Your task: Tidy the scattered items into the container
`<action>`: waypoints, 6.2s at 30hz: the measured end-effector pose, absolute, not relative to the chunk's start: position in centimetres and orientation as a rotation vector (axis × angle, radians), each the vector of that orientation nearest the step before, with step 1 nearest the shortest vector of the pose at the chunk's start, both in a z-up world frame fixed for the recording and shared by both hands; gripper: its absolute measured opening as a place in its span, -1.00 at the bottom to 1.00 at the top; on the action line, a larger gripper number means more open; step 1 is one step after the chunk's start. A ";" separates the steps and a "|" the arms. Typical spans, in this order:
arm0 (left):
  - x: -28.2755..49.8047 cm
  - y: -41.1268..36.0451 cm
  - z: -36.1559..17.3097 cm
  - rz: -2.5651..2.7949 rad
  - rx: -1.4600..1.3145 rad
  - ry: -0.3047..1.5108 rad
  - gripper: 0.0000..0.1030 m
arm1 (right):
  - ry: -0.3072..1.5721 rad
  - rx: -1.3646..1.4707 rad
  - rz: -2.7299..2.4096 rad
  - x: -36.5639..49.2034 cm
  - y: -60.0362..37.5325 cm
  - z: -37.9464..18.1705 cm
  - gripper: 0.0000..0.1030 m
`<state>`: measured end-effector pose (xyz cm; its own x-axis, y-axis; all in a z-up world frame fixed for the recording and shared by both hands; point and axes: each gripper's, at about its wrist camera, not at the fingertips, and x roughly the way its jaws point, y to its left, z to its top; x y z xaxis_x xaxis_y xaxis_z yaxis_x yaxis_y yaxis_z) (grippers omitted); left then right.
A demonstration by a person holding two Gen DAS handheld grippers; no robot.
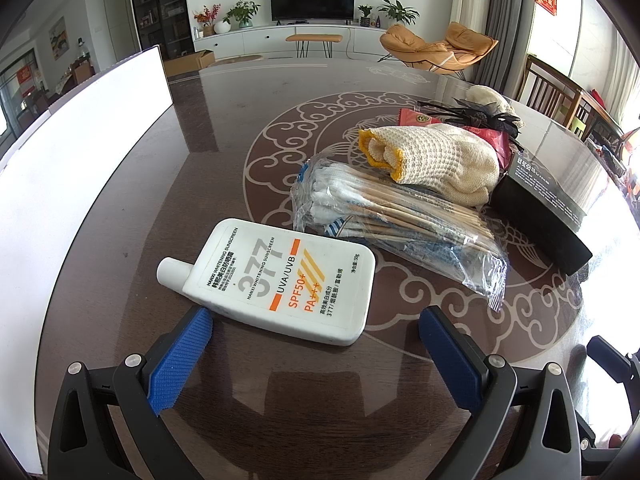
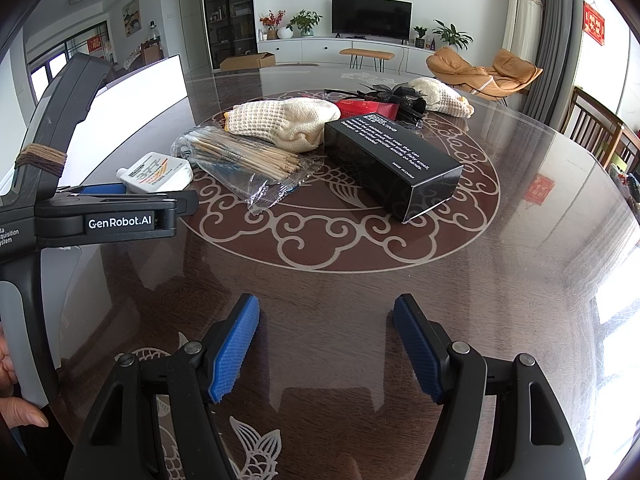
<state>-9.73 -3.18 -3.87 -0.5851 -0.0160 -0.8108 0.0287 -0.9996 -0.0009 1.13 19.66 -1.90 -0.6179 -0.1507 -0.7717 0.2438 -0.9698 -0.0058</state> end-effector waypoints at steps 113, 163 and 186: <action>-5.0 -4.7 -0.5 -2.940 1.068 0.091 1.00 | 0.157 1.246 -2.646 0.9 19.5 -2.1 0.38; -5.0 -10.9 -3.2 -2.701 1.443 0.209 1.00 | -0.087 1.184 -2.574 0.7 21.6 -1.7 0.42; -13.3 -8.7 -3.6 -2.547 1.484 0.162 1.00 | 0.657 0.904 -2.124 -14.1 6.9 -2.9 0.40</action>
